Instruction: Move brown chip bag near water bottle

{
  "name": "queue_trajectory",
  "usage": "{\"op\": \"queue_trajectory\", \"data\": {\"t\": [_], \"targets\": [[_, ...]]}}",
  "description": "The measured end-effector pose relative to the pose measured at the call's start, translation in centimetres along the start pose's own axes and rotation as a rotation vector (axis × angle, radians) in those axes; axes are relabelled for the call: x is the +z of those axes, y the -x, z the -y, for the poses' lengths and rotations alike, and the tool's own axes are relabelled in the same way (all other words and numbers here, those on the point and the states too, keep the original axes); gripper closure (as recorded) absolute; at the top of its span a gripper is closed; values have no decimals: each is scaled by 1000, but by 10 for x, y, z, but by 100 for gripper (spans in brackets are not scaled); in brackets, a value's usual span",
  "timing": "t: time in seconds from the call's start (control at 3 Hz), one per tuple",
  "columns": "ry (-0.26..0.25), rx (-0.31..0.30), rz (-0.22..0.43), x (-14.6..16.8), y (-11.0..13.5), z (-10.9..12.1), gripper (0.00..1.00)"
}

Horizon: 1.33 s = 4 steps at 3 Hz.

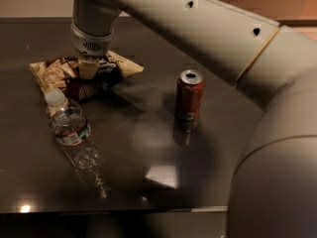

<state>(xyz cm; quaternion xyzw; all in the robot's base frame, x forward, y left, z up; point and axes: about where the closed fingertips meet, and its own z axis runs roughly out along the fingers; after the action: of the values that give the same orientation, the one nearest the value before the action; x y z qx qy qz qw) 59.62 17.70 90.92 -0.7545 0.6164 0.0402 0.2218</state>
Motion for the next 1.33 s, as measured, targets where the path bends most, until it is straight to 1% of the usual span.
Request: {"op": "queue_trajectory", "data": {"t": [0.33,0.67,1.33], "targets": [[24,3,10,-1,8,-17,100],[46,14,4,-3,12,-36,100],[60,54,-10,-14,15,-70,100]]}}
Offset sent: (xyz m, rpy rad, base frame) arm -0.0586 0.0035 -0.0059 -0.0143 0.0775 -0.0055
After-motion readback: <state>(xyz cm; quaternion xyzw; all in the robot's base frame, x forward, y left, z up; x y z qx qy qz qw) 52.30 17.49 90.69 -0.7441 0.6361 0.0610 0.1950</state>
